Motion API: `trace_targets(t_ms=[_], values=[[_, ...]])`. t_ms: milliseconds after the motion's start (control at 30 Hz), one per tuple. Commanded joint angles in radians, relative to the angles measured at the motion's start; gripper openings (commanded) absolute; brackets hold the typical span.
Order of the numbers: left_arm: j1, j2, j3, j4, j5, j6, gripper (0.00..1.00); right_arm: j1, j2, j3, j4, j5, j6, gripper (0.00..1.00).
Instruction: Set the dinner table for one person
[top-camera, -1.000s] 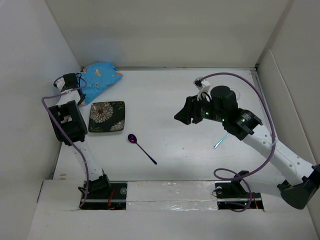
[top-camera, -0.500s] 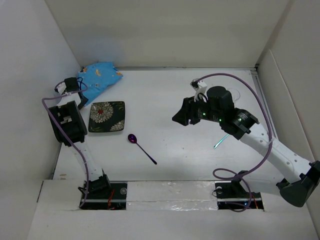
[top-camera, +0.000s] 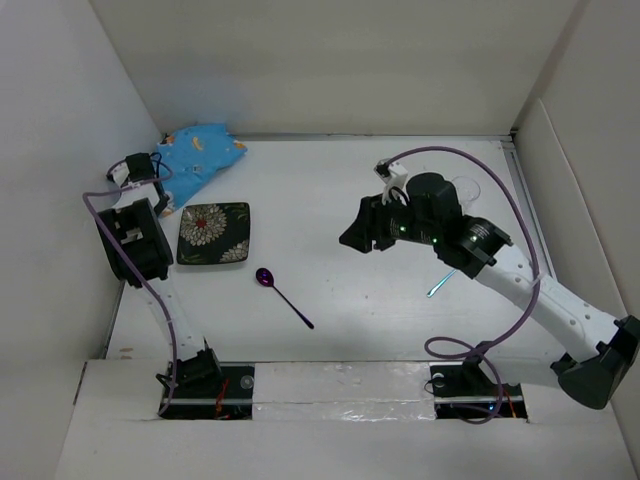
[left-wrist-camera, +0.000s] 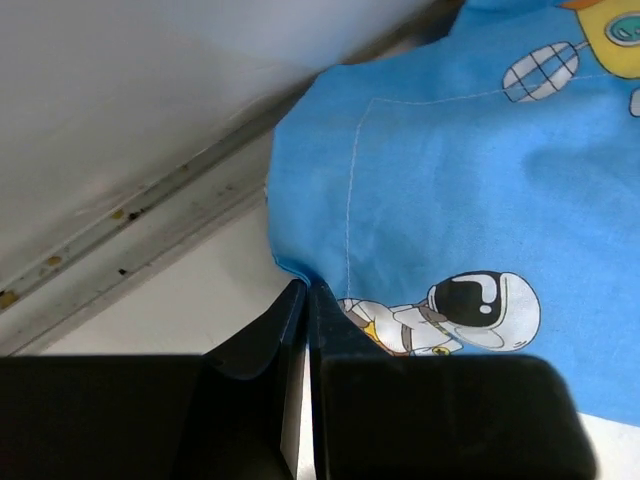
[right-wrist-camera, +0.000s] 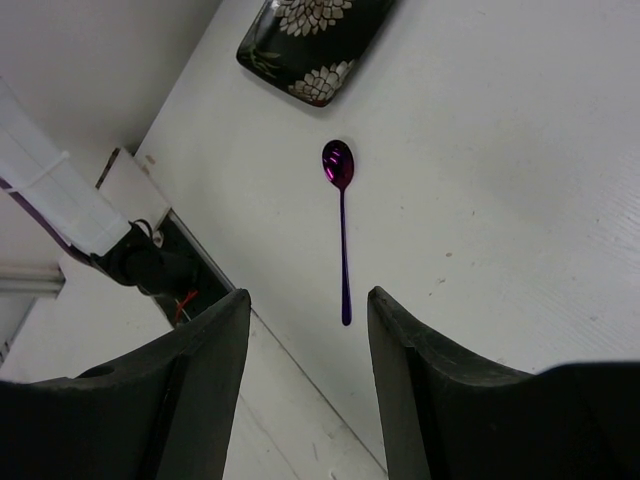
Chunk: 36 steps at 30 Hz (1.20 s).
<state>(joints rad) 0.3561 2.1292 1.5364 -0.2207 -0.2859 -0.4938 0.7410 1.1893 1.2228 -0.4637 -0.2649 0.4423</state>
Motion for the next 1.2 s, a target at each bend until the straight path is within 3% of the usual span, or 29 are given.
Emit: trace_targets(t_ms=[0,200,500,700,867,1033,1100,1133,1167], values=[[-0.052,-0.032,0.033,0.004,0.046,0.014,0.00,0.008,0.006,0.063,0.033,0.007,0.004,0.56],[-0.164,-0.167,0.134,0.060,0.188,-0.081,0.00,0.017,0.052,0.080,0.074,-0.025,-0.001,0.55],[-0.500,-0.299,0.343,0.149,0.280,-0.172,0.00,-0.008,0.066,0.129,0.074,-0.008,-0.033,0.55],[-0.591,-0.327,0.243,0.268,0.399,-0.273,0.00,-0.098,0.024,0.127,0.042,0.015,-0.051,0.56],[-0.693,-0.376,0.082,0.378,0.370,-0.365,0.00,-0.183,0.019,0.087,0.030,0.032,-0.051,0.63],[-0.828,-0.348,0.041,0.400,0.321,-0.405,0.00,-0.221,0.062,0.015,0.075,0.065,-0.015,0.66],[-0.868,-0.321,0.051,0.400,0.326,-0.417,0.00,-0.221,0.078,-0.011,0.100,0.072,0.001,0.53],[-0.868,-0.315,0.059,0.399,0.327,-0.420,0.00,-0.221,0.093,-0.028,0.135,0.067,0.015,0.39],[-0.868,-0.310,0.079,0.397,0.324,-0.422,0.00,-0.207,0.104,-0.055,0.149,0.064,0.018,0.14]])
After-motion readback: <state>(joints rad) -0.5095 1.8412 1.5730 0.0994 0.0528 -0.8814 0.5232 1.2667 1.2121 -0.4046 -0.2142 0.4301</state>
